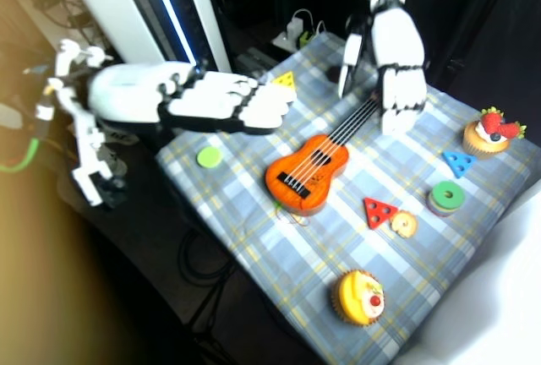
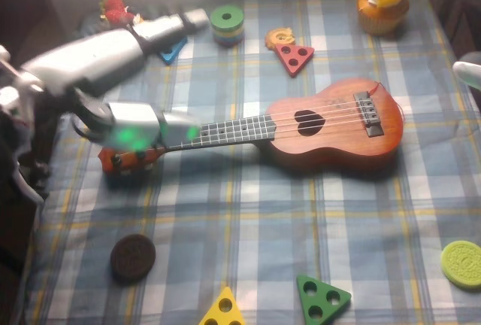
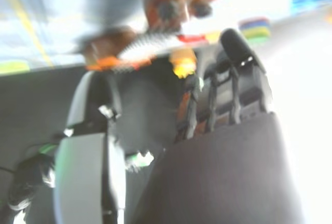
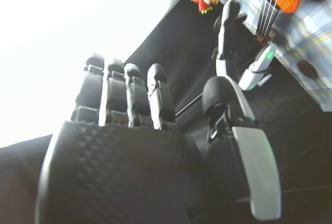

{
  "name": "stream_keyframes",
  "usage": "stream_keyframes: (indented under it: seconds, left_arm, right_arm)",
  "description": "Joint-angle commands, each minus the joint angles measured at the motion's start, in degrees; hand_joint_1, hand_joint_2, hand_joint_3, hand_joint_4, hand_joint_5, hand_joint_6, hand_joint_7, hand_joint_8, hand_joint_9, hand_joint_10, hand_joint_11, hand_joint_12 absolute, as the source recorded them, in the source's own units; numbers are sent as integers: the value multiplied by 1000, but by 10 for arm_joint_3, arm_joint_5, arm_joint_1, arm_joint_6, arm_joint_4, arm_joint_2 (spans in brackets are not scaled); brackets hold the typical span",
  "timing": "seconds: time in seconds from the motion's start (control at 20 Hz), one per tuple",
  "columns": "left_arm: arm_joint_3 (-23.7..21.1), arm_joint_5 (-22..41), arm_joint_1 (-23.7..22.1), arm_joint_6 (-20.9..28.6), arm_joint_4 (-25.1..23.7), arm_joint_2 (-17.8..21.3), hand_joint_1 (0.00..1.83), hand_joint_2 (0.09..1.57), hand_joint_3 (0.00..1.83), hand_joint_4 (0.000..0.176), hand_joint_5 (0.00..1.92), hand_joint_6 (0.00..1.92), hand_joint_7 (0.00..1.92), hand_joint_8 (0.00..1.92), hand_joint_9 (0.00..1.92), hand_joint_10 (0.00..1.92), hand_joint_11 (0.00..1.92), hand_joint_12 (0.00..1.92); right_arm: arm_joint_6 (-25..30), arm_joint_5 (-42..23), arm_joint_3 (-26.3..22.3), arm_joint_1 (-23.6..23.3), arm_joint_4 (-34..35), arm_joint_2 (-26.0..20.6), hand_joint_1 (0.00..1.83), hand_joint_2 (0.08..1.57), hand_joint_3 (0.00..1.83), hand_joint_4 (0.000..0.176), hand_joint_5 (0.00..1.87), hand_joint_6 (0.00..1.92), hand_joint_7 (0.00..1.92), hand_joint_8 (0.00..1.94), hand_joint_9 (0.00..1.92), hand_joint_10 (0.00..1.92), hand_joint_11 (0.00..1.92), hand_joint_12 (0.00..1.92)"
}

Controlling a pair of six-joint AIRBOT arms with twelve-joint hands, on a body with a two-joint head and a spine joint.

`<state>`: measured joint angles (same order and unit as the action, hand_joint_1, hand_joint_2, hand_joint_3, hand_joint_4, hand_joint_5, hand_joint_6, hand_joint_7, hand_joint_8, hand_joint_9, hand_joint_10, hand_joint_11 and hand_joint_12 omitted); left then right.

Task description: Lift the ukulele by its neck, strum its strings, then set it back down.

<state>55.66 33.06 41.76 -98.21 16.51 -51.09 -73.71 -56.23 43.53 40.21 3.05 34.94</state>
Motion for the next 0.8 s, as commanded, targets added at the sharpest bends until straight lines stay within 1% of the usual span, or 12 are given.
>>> stream_keyframes:
  seconds: [0.0, 0.1, 0.2, 0.25, 0.3, 0.35, 0.4, 0.45, 0.5, 0.6, 0.65, 0.75]
  left_arm:
    - [0, 112, 1, 35, -14, 6, 804, 1096, 0, 35, 0, 0, 0, 0, 0, 0, 0, 5]
    - [0, 185, 20, 135, -33, 22, 503, 1169, 18, 36, 0, 0, 0, 0, 0, 0, 3, 2]
    - [6, 253, 41, 225, -46, 30, 538, 1207, 21, 46, 0, 0, 0, 0, 0, 0, 0, 0]
    - [10, 279, 47, 264, -53, 32, 538, 1207, 21, 46, 0, 0, 0, 0, 0, 0, 0, 0]
    - [19, 320, 61, 322, -56, 32, 417, 1265, 33, 75, 0, 0, 0, 0, 0, 0, 0, 0]
    - [28, 364, 74, 375, -56, 31, 400, 1244, 20, 137, 0, 0, 0, 0, 0, 0, 0, 0]
    - [34, 393, 85, 407, -56, 29, 413, 1260, 22, 109, 0, 0, 0, 0, 0, 0, 49, 24]
    - [38, 422, 97, 432, -53, 26, 361, 1336, 0, 100, 0, 0, 0, 0, 0, 0, 9, 367]
    - [38, 457, 107, 446, -47, 26, 317, 1342, 0, 97, 0, 0, 0, 0, 0, 0, 1, 526]
    - [29, 511, 120, 450, -40, 29, 311, 1329, 0, 102, 0, 0, 0, 0, 0, 0, 0, 397]
    - [24, 539, 125, 450, -37, 32, 204, 1277, 0, 139, 0, 0, 0, 0, 0, 0, 0, 67]
    - [11, 603, 140, 450, -32, 40, 241, 1282, 0, 127, 0, 0, 0, 0, 0, 0, 0, 2]
  right_arm:
    - [-1, -89, -2, 1, 9, -6, 280, 1350, 0, 70, 52, 7, 0, 0, 47, 15, 1, 482]
    - [-1, -111, -7, 17, 24, -10, 261, 1364, 0, 48, 0, 0, 0, 0, 9, 3, 0, 322]
    - [-1, -128, -8, 30, 35, -10, 310, 1356, 0, 40, 0, 0, 0, 0, 0, 0, 0, 64]
    - [-1, -133, -9, 33, 38, -10, 310, 1356, 0, 40, 0, 0, 0, 0, 0, 0, 0, 64]
    - [-1, -144, -10, 38, 43, -10, 353, 1326, 0, 64, 0, 0, 0, 0, 0, 0, 0, 2]
    - [-1, -155, -11, 43, 47, -9, 369, 1314, 0, 69, 0, 0, 0, 0, 0, 0, 0, 0]
    - [-1, -165, -12, 46, 50, -8, 374, 1290, 0, 67, 0, 0, 0, 0, 0, 0, 0, 0]
    - [-1, -179, -13, 50, 53, -8, 394, 1277, 0, 62, 0, 0, 0, 0, 0, 0, 0, 0]
    - [-1, -197, -14, 58, 58, -8, 406, 1276, 0, 55, 0, 0, 0, 0, 0, 0, 0, 0]
    - [-1, -229, -17, 74, 65, -11, 417, 1273, 0, 50, 0, 0, 0, 0, 0, 0, 0, 0]
    - [-1, -249, -20, 82, 69, -13, 388, 1244, 0, 39, 0, 0, 0, 0, 0, 0, 0, 0]
    - [-1, -293, -25, 98, 76, -17, 455, 1174, 0, 27, 0, 0, 0, 0, 0, 0, 0, 0]
